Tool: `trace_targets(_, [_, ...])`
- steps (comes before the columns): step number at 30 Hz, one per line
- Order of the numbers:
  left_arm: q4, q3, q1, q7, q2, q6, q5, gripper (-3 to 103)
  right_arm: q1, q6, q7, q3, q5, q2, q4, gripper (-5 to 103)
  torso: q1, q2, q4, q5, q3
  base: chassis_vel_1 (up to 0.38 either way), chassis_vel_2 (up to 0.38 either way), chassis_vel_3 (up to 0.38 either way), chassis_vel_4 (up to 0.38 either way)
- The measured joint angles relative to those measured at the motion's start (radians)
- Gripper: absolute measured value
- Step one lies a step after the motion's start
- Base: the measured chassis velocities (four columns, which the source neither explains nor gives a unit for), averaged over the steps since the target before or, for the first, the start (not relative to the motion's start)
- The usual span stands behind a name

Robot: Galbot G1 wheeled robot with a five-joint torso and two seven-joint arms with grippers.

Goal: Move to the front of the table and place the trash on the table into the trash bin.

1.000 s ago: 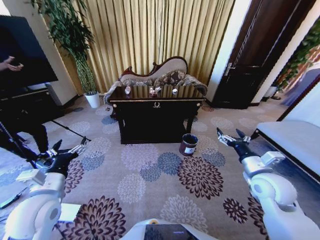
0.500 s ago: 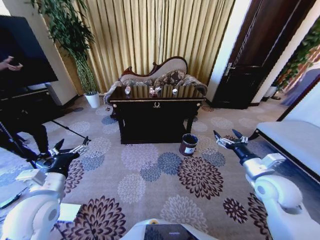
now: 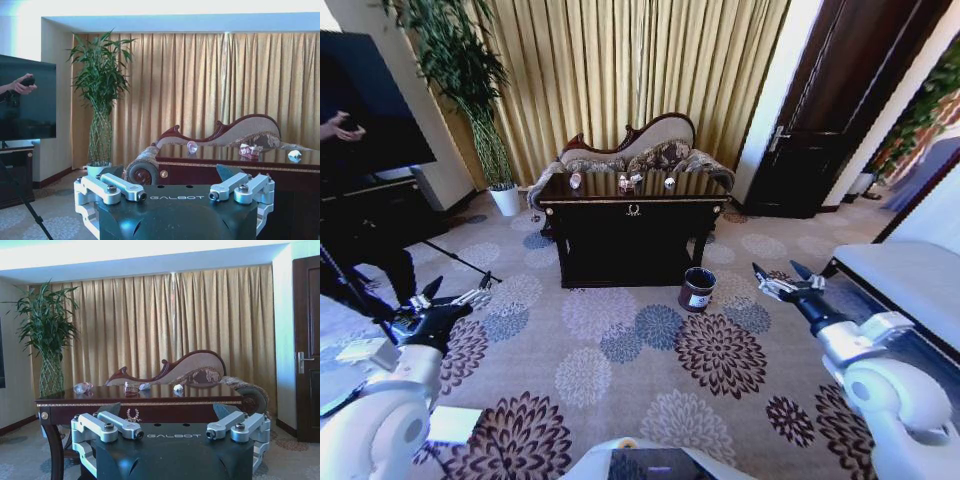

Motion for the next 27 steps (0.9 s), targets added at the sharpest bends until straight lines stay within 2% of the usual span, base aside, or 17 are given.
trace_targets(27, [-0.011, 0.003, 0.001, 0.005, -0.004, -0.005, 0.004, 100, 0.017, 0.003, 0.009, 0.001, -0.023, 0.005, -0.023, 100, 0.0, 0.0, 0.0, 0.0, 0.0, -0.011, 0.01, 0.011, -0.009])
